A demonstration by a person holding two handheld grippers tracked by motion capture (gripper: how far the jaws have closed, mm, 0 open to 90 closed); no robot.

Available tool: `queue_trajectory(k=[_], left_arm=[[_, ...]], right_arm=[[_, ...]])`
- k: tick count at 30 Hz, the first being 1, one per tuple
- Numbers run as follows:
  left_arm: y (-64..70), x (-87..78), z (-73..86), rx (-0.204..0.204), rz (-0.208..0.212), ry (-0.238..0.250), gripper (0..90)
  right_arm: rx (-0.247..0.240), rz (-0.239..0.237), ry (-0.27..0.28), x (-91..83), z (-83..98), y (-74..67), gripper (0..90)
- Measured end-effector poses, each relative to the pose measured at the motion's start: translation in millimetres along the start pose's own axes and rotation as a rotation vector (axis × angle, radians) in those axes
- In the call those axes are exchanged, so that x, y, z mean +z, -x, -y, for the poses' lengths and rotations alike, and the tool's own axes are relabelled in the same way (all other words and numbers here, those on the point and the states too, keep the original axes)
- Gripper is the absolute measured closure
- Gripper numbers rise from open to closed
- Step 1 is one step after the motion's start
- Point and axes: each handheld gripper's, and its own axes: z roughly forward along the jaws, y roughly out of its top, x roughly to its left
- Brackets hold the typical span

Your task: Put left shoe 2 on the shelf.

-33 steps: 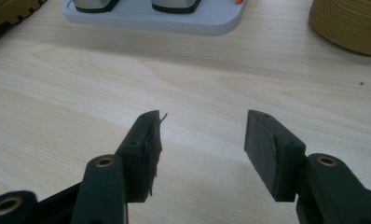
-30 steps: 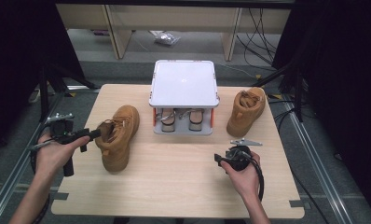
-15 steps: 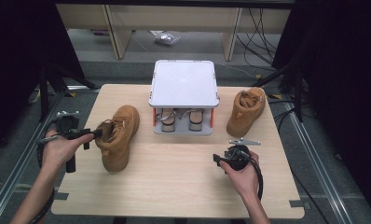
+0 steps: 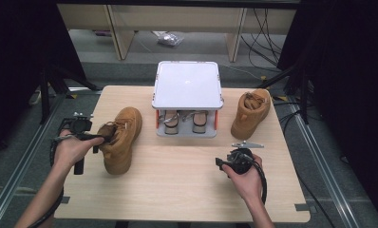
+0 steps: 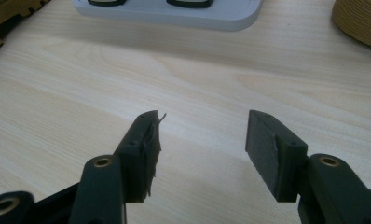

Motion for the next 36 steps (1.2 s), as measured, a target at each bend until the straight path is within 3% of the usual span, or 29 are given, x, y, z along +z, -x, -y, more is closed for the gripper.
queue_trajectory(k=[2, 3, 4, 6, 10, 11, 18, 19, 20, 24, 25, 29, 30, 31, 35, 36], left_arm=[[0.7, 5.1, 0.5, -0.001, -0.003, -0.005, 57.1], [-0.4, 8.0, 0.4, 0.018, -0.004, -0.020, 57.9], [-1.4, 10.3, 1.1, 0.013, 0.008, -0.038, 59.1], [-3.0, 12.1, 1.2, 0.002, 0.005, -0.026, 65.8], [-5.7, 12.6, 3.8, 0.005, -0.004, -0.001, 75.4], [-8.1, 11.9, 6.2, -0.012, 0.006, 0.013, 76.4], [-17.1, 10.0, 11.1, -0.074, 0.035, 0.069, 80.0], [-17.1, 10.0, 11.1, -0.074, 0.035, 0.069, 80.0], [-18.1, 9.9, 11.0, -0.068, 0.034, 0.073, 80.0], [-20.0, 9.6, 9.5, -0.073, 0.038, 0.084, 80.4], [-20.2, 9.2, 9.5, -0.073, 0.041, 0.087, 80.8], [-21.9, 8.0, 9.1, -0.071, 0.050, 0.094, 81.5], [-21.6, 7.6, 8.9, -0.090, 0.050, 0.106, 81.8], [-22.2, 7.6, 8.8, -0.092, 0.055, 0.114, 81.9], [-23.4, 4.0, 8.2, -0.110, 0.068, 0.129, 82.2], [-23.3, 3.2, 8.3, -0.121, 0.071, 0.138, 82.3]], right_arm=[[0.000, -0.004, 0.003, -0.1, 0.0, 1.2, 45.6], [-0.025, -0.004, 0.018, 1.0, -0.2, 3.2, 45.6], [0.000, -0.003, 0.001, -0.1, -0.1, 1.7, 45.6], [-0.015, -0.004, 0.009, 0.3, 0.0, 2.9, 45.6], [-0.005, -0.001, 0.004, 0.9, 0.3, 2.9, 45.6], [0.009, 0.003, -0.006, 1.2, 0.6, 1.9, 45.6], [0.014, -0.003, -0.005, 0.6, 0.8, 3.2, 45.6], [0.014, -0.003, -0.005, 0.6, 0.8, 3.2, 45.6], [-0.019, 0.001, 0.017, 2.2, 0.8, 5.8, 45.7], [-0.004, -0.007, 0.006, 0.8, 0.7, 5.8, 45.7], [0.015, 0.010, -0.003, -0.5, 0.4, 4.5, 45.7], [0.000, 0.010, 0.015, 0.5, 0.4, 6.3, 45.7], [-0.005, 0.009, 0.018, 0.4, 0.3, 6.6, 45.7], [0.034, -0.003, 0.007, -1.9, 0.2, 3.4, 45.7], [0.019, 0.014, 0.022, -1.6, 0.1, 5.2, 45.8], [0.037, 0.016, 0.009, -2.5, 0.2, 4.2, 45.7]])
